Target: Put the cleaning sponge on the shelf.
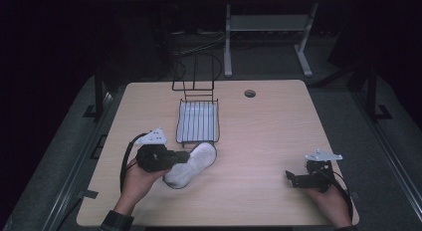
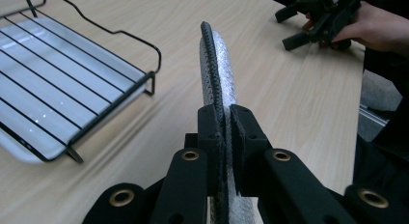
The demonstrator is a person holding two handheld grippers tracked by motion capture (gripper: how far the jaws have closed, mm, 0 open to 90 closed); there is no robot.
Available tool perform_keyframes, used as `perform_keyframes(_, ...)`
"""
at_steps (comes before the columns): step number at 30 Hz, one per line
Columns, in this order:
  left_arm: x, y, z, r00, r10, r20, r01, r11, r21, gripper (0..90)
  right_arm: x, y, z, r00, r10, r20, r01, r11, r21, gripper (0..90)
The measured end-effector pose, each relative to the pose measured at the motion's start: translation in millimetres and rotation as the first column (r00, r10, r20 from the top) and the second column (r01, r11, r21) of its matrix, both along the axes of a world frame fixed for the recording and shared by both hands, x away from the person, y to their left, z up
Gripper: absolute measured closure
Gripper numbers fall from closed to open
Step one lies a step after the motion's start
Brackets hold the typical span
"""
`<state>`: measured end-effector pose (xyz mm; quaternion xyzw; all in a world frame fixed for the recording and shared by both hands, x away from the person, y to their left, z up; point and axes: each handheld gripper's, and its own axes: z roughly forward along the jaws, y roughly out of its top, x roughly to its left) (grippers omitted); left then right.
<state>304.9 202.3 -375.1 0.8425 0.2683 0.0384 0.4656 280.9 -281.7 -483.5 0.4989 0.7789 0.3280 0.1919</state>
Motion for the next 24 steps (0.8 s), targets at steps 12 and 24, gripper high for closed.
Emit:
perform_keyframes(12,29.4,-2.9,10.4,0.9993,0.020,0.032,-0.020,0.9998,0.004,83.6,0.0,0.0,0.0,1.0000,0.000,0.000,0.000,1.000,0.000,2.4)
perform_keyframes(24,55.1,-4.9,11.5,0.9986,0.027,0.045,-0.027,0.9996,-0.003,83.6,-0.1,-0.1,0.0,1.0000,0.001,0.000,-0.001,1.000,-0.001,2.4)
